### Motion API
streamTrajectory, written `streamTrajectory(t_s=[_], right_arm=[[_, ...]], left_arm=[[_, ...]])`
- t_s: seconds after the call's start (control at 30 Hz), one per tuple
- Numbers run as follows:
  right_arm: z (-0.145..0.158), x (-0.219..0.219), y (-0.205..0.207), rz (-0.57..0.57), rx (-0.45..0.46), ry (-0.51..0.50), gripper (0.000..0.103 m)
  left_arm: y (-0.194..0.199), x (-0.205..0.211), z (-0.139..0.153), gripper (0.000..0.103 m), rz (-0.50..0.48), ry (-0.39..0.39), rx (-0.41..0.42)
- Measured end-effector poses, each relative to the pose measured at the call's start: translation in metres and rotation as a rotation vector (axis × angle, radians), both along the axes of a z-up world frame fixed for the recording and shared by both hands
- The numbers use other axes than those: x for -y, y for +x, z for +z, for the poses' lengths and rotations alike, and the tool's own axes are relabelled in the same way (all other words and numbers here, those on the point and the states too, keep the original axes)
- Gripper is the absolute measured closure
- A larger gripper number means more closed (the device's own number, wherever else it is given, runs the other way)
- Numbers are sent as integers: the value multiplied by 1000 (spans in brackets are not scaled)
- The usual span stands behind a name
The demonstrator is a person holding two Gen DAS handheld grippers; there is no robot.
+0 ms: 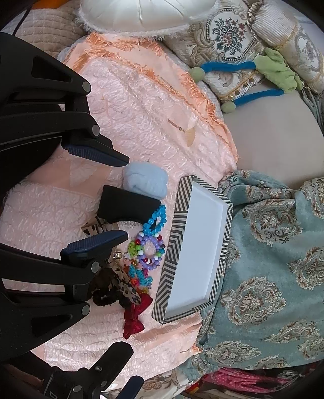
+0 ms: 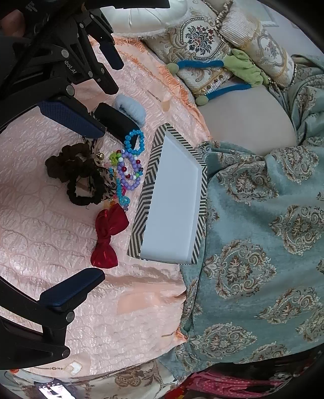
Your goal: Organize jewelry
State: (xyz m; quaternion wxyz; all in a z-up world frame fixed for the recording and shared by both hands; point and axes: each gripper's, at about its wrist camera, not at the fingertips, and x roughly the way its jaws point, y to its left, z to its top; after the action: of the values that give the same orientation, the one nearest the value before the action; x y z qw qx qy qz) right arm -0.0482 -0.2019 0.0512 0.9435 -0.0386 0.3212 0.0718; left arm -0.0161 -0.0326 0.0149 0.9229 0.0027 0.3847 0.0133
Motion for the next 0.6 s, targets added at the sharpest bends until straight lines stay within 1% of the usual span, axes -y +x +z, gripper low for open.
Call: streamTrajectory(t_s=[0.6], right_arm=[[4,2,-2,3,12,3,0]], left_arm=[[-3,-2,5,50,13,-1,9]])
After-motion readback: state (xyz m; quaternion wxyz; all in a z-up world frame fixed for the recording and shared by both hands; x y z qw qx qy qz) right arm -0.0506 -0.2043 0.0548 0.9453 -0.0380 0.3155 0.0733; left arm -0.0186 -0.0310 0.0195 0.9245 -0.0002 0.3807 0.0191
